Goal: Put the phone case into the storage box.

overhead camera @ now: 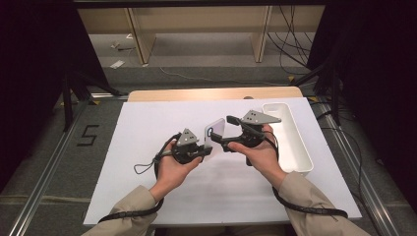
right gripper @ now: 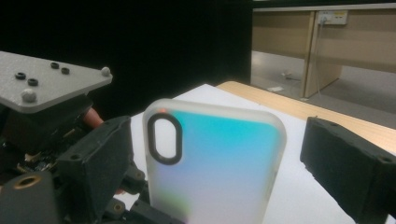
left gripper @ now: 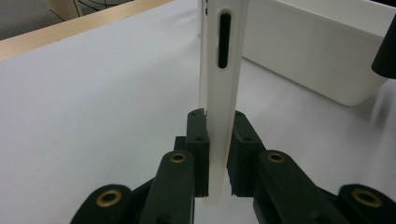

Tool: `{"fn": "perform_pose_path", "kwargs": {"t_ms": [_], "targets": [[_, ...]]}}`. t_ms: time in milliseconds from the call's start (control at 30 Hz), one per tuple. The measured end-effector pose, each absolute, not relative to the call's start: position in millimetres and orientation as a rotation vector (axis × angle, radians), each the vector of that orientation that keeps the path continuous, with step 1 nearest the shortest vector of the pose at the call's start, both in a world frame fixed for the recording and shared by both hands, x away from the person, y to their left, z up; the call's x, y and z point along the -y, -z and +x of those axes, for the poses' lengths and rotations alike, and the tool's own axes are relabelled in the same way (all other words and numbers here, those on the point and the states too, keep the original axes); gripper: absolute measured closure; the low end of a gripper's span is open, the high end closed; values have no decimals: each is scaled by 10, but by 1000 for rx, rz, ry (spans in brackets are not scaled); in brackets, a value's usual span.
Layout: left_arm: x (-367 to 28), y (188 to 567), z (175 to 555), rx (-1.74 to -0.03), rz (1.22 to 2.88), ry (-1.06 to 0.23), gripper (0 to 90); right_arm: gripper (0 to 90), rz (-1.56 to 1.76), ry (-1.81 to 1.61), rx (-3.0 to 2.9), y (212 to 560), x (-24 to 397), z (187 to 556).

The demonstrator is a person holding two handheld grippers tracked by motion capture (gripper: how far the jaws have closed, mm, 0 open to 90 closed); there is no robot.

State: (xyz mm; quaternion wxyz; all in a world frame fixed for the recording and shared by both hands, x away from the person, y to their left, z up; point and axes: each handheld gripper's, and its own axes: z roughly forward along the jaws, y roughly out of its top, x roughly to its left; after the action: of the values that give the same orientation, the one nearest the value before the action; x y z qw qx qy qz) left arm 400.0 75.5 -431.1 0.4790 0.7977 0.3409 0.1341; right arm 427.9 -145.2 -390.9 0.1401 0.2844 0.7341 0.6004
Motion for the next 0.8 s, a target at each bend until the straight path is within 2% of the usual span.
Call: {"fn": "perform_pose_path", "kwargs": {"t_ms": [467,800], "targets": [[-657,4311,3981,-821,1945,-323,805,78,865,-1690,-2099,3982,1361,4262],[-644,4313,3973,-817,1948,-317,805,139,883,-1683,-2072,4005,1354,4256]]}}
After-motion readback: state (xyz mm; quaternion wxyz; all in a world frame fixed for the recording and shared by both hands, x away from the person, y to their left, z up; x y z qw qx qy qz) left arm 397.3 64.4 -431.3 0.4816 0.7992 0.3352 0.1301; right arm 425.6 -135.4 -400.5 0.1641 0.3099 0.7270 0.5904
